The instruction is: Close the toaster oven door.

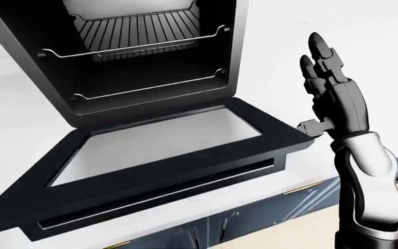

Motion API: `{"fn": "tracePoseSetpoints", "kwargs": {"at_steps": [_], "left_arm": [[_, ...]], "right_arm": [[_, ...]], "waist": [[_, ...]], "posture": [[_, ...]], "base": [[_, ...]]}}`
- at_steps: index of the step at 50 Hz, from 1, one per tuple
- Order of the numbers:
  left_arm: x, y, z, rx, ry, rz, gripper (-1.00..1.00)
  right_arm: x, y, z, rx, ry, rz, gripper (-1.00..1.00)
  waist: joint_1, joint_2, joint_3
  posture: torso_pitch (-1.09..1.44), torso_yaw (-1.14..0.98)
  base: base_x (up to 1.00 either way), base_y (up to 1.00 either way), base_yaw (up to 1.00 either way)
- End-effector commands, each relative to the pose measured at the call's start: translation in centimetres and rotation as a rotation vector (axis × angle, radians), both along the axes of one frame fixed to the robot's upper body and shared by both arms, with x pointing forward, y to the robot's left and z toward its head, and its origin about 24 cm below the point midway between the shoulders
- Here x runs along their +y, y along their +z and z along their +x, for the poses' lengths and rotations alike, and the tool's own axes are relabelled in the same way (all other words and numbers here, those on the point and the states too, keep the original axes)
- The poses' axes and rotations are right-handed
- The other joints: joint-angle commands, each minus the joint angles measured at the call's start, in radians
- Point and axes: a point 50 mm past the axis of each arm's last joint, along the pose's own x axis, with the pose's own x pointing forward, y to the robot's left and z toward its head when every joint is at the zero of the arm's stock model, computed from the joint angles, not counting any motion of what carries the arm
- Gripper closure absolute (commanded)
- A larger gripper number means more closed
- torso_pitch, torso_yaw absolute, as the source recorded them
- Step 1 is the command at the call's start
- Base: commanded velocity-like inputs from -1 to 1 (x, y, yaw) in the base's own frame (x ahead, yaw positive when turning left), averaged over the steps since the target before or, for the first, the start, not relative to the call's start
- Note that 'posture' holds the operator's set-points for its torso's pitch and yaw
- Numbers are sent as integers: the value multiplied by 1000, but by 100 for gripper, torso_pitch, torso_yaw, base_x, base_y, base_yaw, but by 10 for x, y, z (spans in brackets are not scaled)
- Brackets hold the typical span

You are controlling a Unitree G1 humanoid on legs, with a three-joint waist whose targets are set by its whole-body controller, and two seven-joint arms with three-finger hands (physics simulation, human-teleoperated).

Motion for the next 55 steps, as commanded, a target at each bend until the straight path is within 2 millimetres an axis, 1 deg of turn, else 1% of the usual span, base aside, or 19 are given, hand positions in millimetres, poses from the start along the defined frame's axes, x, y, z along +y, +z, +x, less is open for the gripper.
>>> {"fn": "tracePoseSetpoints", "kwargs": {"at_steps": [1,8,24,28,31,38,40,42,48,55], "left_arm": [[-3,22,-5,-73,2,71,-100],[-1,20,-5,-71,5,71,-100],[1,20,-6,-70,17,66,-100],[1,20,-7,-69,26,71,-100],[11,19,-10,-68,100,56,-100],[14,20,-12,-67,126,53,-100],[20,23,-15,-76,179,41,-100],[23,24,-17,-84,193,35,-100],[23,22,-17,-76,196,36,-100],[23,22,-17,-76,192,38,-100]], "right_arm": [[9,14,-6,-88,32,-17,-100],[20,8,-7,-70,58,-12,-100],[36,16,-10,-74,53,41,-100],[38,17,-10,-80,53,45,-100],[38,18,-9,-88,42,54,-100],[40,25,-7,-108,22,69,-100],[42,28,-6,-112,16,79,-100],[44,30,-5,-116,18,86,-100],[46,31,-4,-118,20,86,-100],[48,38,-1,-126,13,100,-100]], "waist": [[1,6,-19],[2,7,-20],[1,14,-22],[1,17,-22],[-1,19,-22],[-3,22,-21],[-3,22,-21],[-3,22,-21],[-4,24,-20],[-6,27,-20]], "posture": [[0,0],[0,0],[0,0],[0,0],[0,0],[0,0],[0,0],[0,0],[0,0],[0,0]], "base": [[0,0,0],[0,0,0],[0,0,0],[0,0,0],[0,0,0],[0,0,0],[0,0,0],[0,0,0],[0,0,0],[0,0,0]]}}
